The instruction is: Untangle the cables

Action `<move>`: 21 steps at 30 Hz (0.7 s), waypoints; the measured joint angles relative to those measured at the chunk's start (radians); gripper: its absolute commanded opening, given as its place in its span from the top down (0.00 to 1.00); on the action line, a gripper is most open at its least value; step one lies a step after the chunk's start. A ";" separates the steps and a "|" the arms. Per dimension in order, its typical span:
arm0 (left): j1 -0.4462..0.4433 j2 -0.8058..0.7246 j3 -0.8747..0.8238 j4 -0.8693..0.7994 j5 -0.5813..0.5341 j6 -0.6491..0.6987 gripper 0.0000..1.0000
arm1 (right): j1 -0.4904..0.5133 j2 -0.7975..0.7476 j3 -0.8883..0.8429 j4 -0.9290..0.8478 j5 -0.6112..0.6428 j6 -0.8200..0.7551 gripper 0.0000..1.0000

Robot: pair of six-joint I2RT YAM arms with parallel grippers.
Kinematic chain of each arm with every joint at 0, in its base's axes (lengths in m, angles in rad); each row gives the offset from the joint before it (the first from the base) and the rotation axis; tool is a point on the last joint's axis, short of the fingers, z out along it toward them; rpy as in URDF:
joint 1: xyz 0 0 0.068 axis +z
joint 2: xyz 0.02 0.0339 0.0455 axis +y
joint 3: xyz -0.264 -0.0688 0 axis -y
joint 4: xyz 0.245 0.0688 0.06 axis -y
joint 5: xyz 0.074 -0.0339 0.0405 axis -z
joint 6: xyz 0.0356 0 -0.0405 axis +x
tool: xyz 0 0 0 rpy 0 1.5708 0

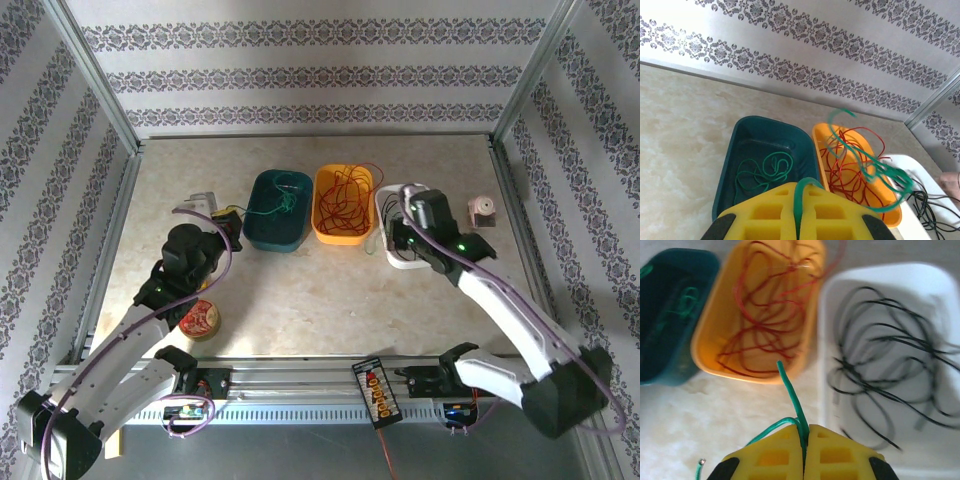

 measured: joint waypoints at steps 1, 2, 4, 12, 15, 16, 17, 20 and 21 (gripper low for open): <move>0.000 -0.007 0.000 0.000 -0.012 -0.002 1.00 | 0.018 0.053 0.026 0.023 -0.013 0.007 1.00; 0.000 -0.019 0.000 -0.002 -0.031 -0.005 1.00 | 0.039 0.122 0.062 0.050 -0.029 0.013 1.00; 0.000 -0.051 0.000 -0.010 -0.082 -0.013 1.00 | 0.071 0.257 0.148 0.083 -0.055 0.015 1.00; 0.000 -0.193 -0.014 -0.024 -0.229 -0.031 1.00 | 0.159 0.740 0.624 0.141 -0.163 0.019 0.73; 0.000 -0.182 -0.014 -0.026 -0.201 -0.032 1.00 | 0.169 0.821 0.724 0.145 -0.199 0.034 0.54; 0.000 -0.175 -0.014 -0.026 -0.189 -0.032 1.00 | 0.169 0.823 0.726 0.147 -0.209 0.038 0.52; 0.000 -0.166 -0.014 -0.026 -0.170 -0.032 1.00 | 0.168 0.820 0.726 0.146 -0.219 0.039 0.50; 0.000 -0.130 -0.014 -0.026 -0.111 -0.031 1.00 | 0.166 0.783 0.709 0.157 -0.250 0.037 0.46; 0.000 -0.115 -0.014 -0.027 -0.089 -0.030 1.00 | 0.166 0.758 0.693 0.161 -0.261 0.036 0.45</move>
